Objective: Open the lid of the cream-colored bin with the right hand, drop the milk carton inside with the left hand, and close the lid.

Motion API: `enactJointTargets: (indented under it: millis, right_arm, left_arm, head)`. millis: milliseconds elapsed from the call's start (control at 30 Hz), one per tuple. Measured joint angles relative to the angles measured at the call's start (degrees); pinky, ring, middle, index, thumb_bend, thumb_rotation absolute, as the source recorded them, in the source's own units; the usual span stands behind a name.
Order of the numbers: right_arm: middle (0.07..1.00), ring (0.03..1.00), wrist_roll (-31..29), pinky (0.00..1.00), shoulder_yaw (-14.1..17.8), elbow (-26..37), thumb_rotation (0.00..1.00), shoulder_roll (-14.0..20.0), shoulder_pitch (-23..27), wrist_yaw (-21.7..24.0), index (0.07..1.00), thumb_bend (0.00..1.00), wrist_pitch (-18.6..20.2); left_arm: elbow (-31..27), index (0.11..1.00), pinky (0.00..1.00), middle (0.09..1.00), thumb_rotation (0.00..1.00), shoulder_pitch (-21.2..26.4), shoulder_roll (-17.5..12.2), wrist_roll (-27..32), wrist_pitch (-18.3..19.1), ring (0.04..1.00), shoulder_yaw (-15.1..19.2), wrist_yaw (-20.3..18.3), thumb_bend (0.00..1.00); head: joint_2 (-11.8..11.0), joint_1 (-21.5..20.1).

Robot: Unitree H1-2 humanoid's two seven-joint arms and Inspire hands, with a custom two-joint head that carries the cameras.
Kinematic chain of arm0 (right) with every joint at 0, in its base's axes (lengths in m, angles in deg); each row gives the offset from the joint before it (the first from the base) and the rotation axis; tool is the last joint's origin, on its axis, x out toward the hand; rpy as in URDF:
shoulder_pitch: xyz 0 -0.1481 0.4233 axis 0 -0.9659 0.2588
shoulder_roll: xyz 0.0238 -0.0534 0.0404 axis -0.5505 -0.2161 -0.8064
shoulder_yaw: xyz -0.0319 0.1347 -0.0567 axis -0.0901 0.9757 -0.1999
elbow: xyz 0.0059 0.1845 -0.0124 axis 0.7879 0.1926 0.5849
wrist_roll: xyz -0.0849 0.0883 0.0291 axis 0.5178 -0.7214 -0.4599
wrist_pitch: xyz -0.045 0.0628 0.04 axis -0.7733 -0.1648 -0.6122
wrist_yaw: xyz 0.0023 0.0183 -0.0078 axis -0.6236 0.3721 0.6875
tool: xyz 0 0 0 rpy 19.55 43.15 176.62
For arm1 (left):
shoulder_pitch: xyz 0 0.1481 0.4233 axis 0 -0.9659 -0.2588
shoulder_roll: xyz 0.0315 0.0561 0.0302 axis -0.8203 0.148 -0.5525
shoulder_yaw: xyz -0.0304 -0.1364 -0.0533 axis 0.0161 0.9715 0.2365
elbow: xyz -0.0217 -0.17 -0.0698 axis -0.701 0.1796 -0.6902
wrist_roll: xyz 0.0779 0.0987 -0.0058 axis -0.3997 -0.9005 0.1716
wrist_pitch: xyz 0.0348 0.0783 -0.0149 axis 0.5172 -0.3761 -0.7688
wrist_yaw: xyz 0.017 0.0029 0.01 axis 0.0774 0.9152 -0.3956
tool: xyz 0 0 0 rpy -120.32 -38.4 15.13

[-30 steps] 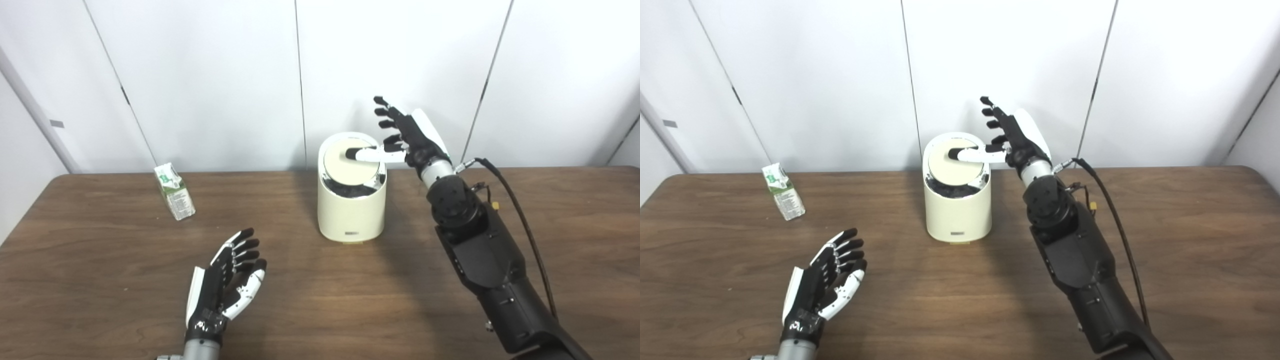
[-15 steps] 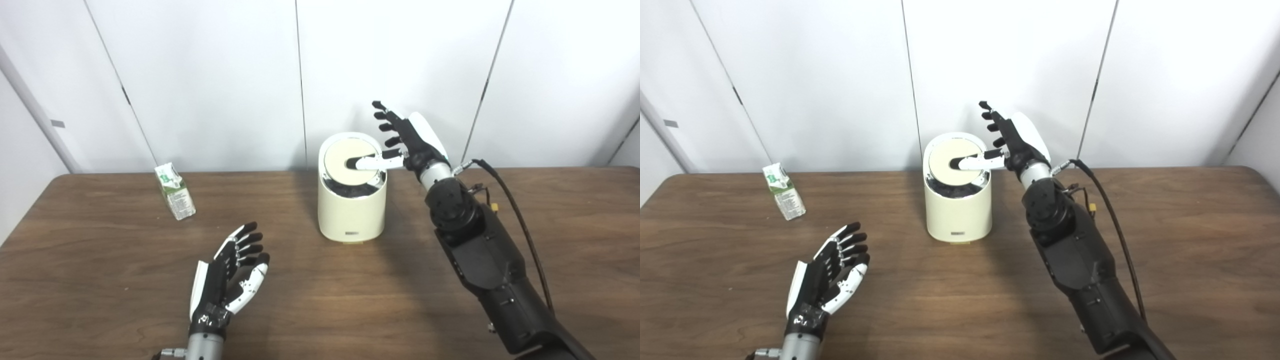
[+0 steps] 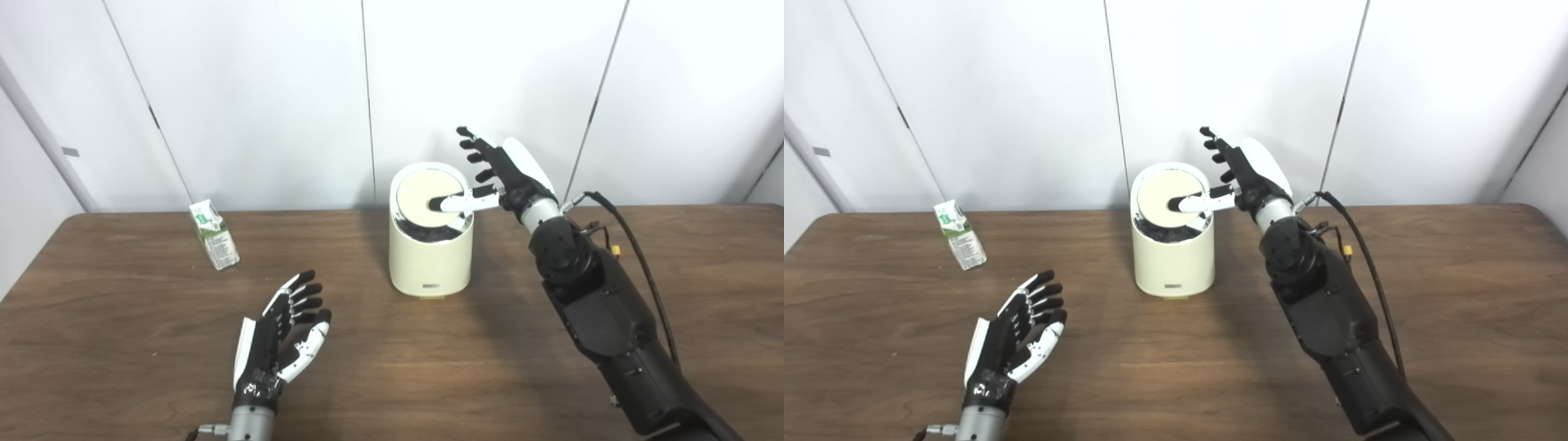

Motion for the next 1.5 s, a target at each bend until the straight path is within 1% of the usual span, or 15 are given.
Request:
enactJointTargets:
  millis: [167, 300, 367, 500, 600, 700, 867, 1000, 1100, 1200, 1267, 1333, 1367, 1467, 1500]
  right_arm:
    - [0.885, 0.841, 0.33, 0.69, -0.47, 1.04, 0.29, 0.31, -0.34, 1.52, 0.917, 0.86, 0.75]
    - [0.888, 0.838, 0.35, 0.68, -0.89, 1.38, 0.28, 0.68, -0.39, 2.46, 0.915, 0.86, 0.82]
    - [0.888, 0.836, 0.41, 0.68, -1.26, 1.69, 0.27, 1.14, -0.37, 3.12, 0.914, 0.86, 0.81]
    - [0.889, 0.864, 1.64, 0.72, -2.61, 2.54, 0.24, 1.87, -0.36, 3.22, 0.913, 0.86, 0.53]
    - [0.909, 0.904, 4.58, 0.81, -4.90, 3.31, 0.22, 2.76, -0.24, 2.96, 0.929, 0.85, -0.43]
    - [0.925, 0.928, 6.51, 0.84, -6.28, 4.07, 0.19, 3.55, -0.16, 2.91, 0.944, 0.84, -0.77]
    - [0.929, 0.936, 8.59, 0.88, -7.20, 5.04, 0.18, 3.63, -0.10, 2.90, 0.949, 0.83, -0.77]
    - [0.922, 0.929, 8.54, 0.86, -6.88, 5.07, 0.23, 3.60, -0.13, 2.91, 0.943, 0.81, -0.76]
    - [0.890, 0.876, 7.03, 0.76, -4.25, 4.93, 0.25, 2.50, -0.61, 2.33, 0.913, 0.80, -0.73]
    - [0.877, 0.848, 4.22, 0.72, -0.26, 4.43, 0.32, 0.03, -1.64, 0.48, 0.899, 0.76, -0.60]
    - [0.867, 0.828, 0.71, 0.69, 3.41, 4.75, 0.35, -1.82, -2.77, 0.06, 0.885, 0.73, -0.37]
    - [0.860, 0.827, -2.85, 0.70, 7.04, 5.92, 0.41, -3.64, -3.92, -0.65, 0.871, 0.69, -0.13]
    - [0.867, 0.848, -4.24, 0.74, 8.37, 6.71, 0.44, -4.32, -4.29, -0.87, 0.872, 0.67, 0.25]
    - [0.878, 0.859, -7.69, 0.76, 11.55, 9.85, 0.44, -5.46, -4.46, -0.94, 0.875, 0.65, 3.04]
    - [0.879, 0.851, -8.92, 0.74, 12.61, 11.19, 0.43, -5.79, -4.40, -0.89, 0.873, 0.63, 4.52]
  left_arm:
    - [0.02, 0.875, 0.71, 0.801, 0.29, 0.03, -0.01, 0.17, 0.00, 0.757, 0.01, -0.01, 0.38]
    - [0.03, 0.876, 0.73, 0.802, 0.28, 0.04, -0.01, 0.44, 0.00, 0.762, 0.05, -0.02, 0.38]
    - [0.02, 0.873, 0.71, 0.801, 0.28, 0.03, 0.00, 0.40, 0.01, 0.757, 0.03, -0.01, 0.38]
    - [0.02, 0.873, 0.72, 0.799, 0.26, 0.03, -0.01, 0.31, 0.02, 0.755, 0.02, -0.01, 0.38]
    - [0.00, 0.876, 0.72, 0.802, 0.22, 0.02, 0.00, 0.30, 0.05, 0.758, 0.03, -0.01, 0.37]
    - [0.01, 0.879, 0.71, 0.804, 0.22, 0.03, 0.00, 0.30, 0.08, 0.760, 0.04, -0.01, 0.37]
    - [0.01, 0.875, 0.71, 0.799, 0.21, 0.04, 0.00, 0.25, 0.07, 0.755, 0.03, 0.01, 0.37]
    - [0.01, 0.876, 0.71, 0.798, 0.21, 0.04, 0.00, 0.07, 0.07, 0.758, 0.02, 0.08, 0.37]
    - [-0.01, 0.877, 0.71, 0.801, 0.22, 0.03, 0.00, 0.09, 0.07, 0.761, 0.00, 0.06, 0.37]
    - [-0.05, 0.876, 0.71, 0.803, 0.21, 0.00, 0.00, 0.14, 0.07, 0.761, -0.01, 0.05, 0.37]
    - [-0.12, 0.878, 0.71, 0.803, 0.22, -0.02, 0.00, 0.15, 0.06, 0.761, -0.02, 0.04, 0.37]
    - [-0.17, 0.875, 0.71, 0.799, 0.23, -0.07, -0.01, 0.13, 0.06, 0.756, -0.03, 0.03, 0.37]
    - [-0.17, 0.872, 0.71, 0.797, 0.22, -0.08, -0.02, 0.09, 0.05, 0.754, -0.04, 0.03, 0.36]
    - [-0.17, 0.872, 0.71, 0.796, 0.21, -0.07, -0.02, 0.03, 0.03, 0.754, -0.07, 0.04, 0.36]
    - [-0.17, 0.872, 0.71, 0.795, 0.21, -0.07, -0.03, 0.03, 0.02, 0.754, -0.08, 0.04, 0.36]
  head:
    - [0.09, 0.00]
    - [0.26, 0.09]
    - [0.44, 0.09]
    - [0.53, 0.26]
    - [0.53, 0.44]
    - [0.62, 0.44]
    - [0.70, 0.44]
    - [0.79, 0.53]
    - [0.88, 0.53]
    - [0.97, 0.79]
    - [0.97, 0.79]
    - [1.05, 0.79]
    - [0.97, 0.79]
    - [1.05, 0.70]
    - [1.05, 0.70]
